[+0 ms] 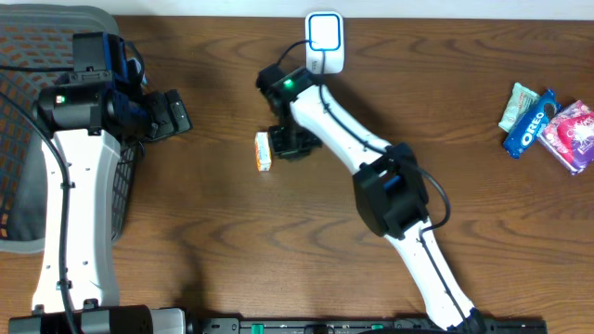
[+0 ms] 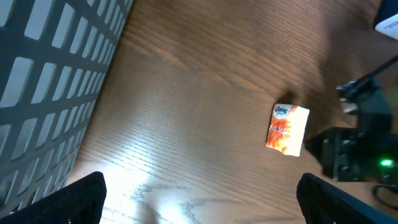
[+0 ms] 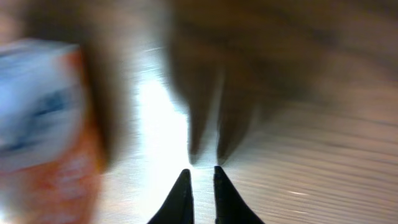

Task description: Scan the item barcode

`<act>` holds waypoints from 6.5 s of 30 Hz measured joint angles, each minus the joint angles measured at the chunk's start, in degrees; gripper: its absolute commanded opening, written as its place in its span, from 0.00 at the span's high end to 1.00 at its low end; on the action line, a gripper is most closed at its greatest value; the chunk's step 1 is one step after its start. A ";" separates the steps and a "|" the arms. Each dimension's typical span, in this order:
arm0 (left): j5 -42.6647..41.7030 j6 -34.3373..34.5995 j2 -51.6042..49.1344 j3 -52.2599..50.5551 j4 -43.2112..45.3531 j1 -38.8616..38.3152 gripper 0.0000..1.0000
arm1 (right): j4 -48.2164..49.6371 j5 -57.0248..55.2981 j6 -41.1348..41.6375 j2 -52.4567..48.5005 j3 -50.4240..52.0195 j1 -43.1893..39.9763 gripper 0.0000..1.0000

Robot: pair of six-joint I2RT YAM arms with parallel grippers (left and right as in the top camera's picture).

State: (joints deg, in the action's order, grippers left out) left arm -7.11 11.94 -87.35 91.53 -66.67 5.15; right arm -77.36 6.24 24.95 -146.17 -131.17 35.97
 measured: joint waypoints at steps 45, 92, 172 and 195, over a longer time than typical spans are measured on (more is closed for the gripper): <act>0.00 0.00 0.00 0.00 0.02 0.00 0.02 | -0.72 -0.37 0.17 0.55 0.33 -4.00 0.45; 0.00 0.00 0.00 0.00 0.02 0.00 0.02 | 0.55 11.30 -25.90 0.87 -0.26 -17.25 0.65; 0.00 0.00 0.00 0.00 0.00 0.00 0.02 | 3.50 31.58 -18.45 0.81 11.50 -19.26 0.99; 0.00 0.00 0.00 0.00 0.00 0.00 0.02 | -2.10 73.35 -47.67 -1.11 13.92 -16.44 0.99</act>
State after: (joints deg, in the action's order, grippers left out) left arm -7.11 11.94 -87.35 91.53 -66.67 5.15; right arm -79.46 79.59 -22.72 -147.28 -117.25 19.53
